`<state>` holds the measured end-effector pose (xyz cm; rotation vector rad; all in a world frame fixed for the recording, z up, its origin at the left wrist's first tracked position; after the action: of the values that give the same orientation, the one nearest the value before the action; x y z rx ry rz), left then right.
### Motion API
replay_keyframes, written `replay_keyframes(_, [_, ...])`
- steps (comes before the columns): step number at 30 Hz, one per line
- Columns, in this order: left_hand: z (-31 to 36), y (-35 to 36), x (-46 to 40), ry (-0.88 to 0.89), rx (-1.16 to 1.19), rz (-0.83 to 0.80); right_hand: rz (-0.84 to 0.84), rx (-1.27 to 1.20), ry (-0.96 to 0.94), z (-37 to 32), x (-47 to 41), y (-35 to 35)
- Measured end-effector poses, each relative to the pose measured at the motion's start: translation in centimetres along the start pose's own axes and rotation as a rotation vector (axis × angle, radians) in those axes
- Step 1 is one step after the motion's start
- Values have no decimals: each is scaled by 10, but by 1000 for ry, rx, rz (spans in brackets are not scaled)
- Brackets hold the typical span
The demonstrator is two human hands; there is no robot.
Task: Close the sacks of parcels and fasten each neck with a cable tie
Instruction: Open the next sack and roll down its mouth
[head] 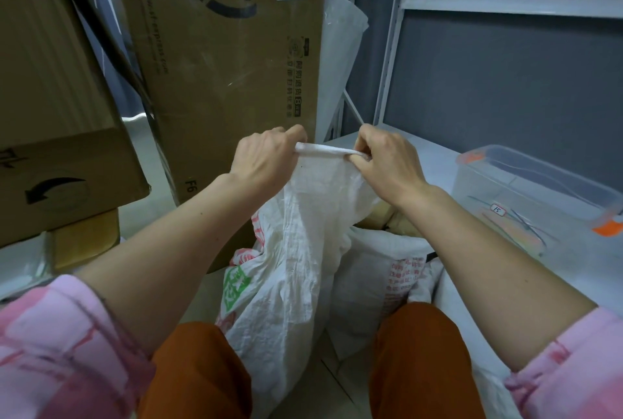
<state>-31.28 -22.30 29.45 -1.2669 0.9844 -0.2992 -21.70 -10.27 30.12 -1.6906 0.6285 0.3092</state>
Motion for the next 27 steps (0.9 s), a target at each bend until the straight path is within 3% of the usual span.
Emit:
replay_keyframes(6, [-14, 9, 0, -141, -124, -45, -9, 72, 51, 4, 2, 5])
replay_keyframes(11, [-23, 11, 1, -142, -98, -26, -79, -66, 101, 6, 1, 11])
replay_keyframes(18, [-41, 8, 7, -285, -99, -52, -355, -122, 244, 7, 4, 26])
replay_keyframes(23, [1, 9, 9, -60, 139, -122, -177, 0, 169, -2, 2, 13])
replay_keyframes(27, [35, -6, 7, 82, 186, -90, -79, -2, 36, -15, 6, 15])
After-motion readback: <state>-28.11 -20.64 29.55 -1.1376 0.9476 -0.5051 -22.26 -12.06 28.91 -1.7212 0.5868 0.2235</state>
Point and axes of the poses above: each hand's wrist, its own x-axis away from the middle knuckle, its own y-axis out of the palm, z = x × y, the point moved 9 cm from there along -x, towards the middle knuckle, and after that the axes turned 5 degrees about -z, right-handed, at the moved point
